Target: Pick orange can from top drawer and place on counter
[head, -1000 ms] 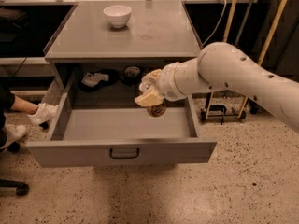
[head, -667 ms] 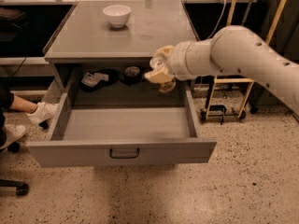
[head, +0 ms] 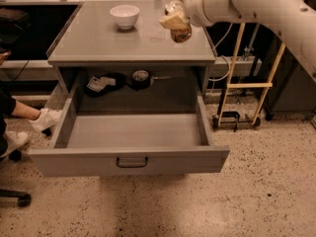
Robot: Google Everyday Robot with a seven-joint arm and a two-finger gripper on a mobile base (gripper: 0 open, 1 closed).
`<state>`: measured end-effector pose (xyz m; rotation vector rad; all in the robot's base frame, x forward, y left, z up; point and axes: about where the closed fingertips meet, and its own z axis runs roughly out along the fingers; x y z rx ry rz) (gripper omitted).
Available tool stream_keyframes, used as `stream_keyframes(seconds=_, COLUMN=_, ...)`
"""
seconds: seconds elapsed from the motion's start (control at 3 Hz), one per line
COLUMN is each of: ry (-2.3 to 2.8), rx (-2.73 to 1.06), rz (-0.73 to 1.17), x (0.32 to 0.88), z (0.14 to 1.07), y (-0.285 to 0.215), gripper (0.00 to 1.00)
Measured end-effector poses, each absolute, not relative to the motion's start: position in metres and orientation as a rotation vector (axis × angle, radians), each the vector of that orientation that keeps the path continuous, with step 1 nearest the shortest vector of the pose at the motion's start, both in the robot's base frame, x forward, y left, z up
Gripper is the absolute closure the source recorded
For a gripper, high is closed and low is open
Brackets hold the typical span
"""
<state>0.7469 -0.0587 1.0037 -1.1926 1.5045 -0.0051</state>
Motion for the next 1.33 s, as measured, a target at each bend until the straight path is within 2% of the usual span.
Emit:
stream_keyframes(seconds=0.67, ry=1.570, rx=-1.212, rz=0.119, x=0.831, z=0.984, y=-0.029, gripper=1.00)
stream_keyframes(seconds=1.33, ry=1.466, rx=-1.034, rz=0.260, x=0.883, z=1.001, y=-0.048, gripper=1.00)
